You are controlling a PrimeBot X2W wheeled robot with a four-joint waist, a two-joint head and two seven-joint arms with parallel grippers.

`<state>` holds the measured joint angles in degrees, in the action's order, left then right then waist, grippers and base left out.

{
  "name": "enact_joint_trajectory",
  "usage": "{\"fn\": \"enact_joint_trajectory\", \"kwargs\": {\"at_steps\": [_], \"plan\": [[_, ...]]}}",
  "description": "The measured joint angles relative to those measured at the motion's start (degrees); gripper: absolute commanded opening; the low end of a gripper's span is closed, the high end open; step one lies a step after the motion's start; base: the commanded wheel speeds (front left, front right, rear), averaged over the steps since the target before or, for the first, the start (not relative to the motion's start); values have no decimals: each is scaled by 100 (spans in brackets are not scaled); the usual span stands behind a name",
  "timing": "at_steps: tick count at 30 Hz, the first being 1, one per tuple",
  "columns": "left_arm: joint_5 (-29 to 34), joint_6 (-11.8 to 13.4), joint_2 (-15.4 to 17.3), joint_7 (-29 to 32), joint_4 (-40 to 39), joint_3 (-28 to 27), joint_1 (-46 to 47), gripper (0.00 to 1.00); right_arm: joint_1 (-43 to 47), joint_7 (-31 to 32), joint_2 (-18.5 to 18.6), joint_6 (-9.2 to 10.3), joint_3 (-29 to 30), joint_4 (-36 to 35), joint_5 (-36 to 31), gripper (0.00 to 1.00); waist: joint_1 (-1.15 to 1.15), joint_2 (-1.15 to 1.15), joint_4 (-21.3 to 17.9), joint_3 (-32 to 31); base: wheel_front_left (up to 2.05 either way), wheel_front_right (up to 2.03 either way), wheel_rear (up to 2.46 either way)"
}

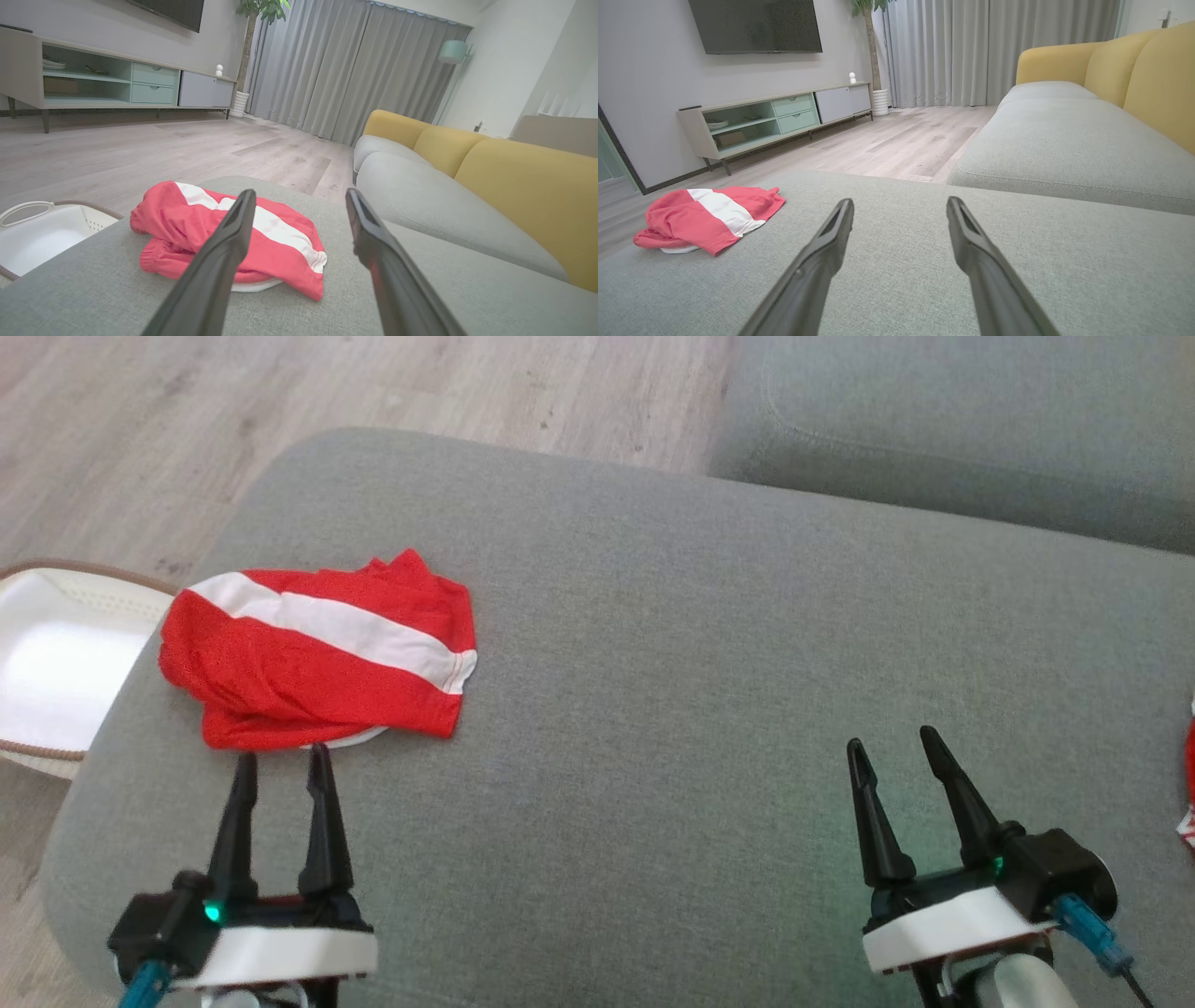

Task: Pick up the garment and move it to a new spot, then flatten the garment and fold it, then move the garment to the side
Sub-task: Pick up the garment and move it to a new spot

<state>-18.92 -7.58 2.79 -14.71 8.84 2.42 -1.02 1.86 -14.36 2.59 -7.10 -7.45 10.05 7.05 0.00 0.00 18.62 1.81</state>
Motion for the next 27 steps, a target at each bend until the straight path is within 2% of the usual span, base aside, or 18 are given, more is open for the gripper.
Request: {"fn": "enact_joint_trajectory", "kwargs": {"at_steps": [6, 10, 19, 22, 27], "plan": [[260, 0, 2, 0, 221, -68, 356, 100, -38, 0, 0, 0, 23, -2, -56, 100, 0, 0, -141, 204, 0, 0, 0], [467, 0, 194, 1, 936, 347, 910, 100, -188, 0, 1, 0, 59, -10, -143, 100, 0, 0, -266, 448, 0, 0, 0], [359, -1, 934, 1237, 2684, 1784, 2591, 100, -569, 0, 3, 0, 113, -52, -245, 100, 1, 0, -574, 1025, 0, 0, 0], [336, -1, 1124, 1829, 3423, 1987, 3085, 100, -670, 0, 4, 0, 105, -71, -267, 100, 1, 0, -726, 1225, 0, 0, 0], [437, 59, 1236, 1942, 3998, 1996, 3558, 100, -798, 0, 5, 0, 115, -97, -308, 100, 1, 0, -910, 1413, 0, 0, 0]]}}
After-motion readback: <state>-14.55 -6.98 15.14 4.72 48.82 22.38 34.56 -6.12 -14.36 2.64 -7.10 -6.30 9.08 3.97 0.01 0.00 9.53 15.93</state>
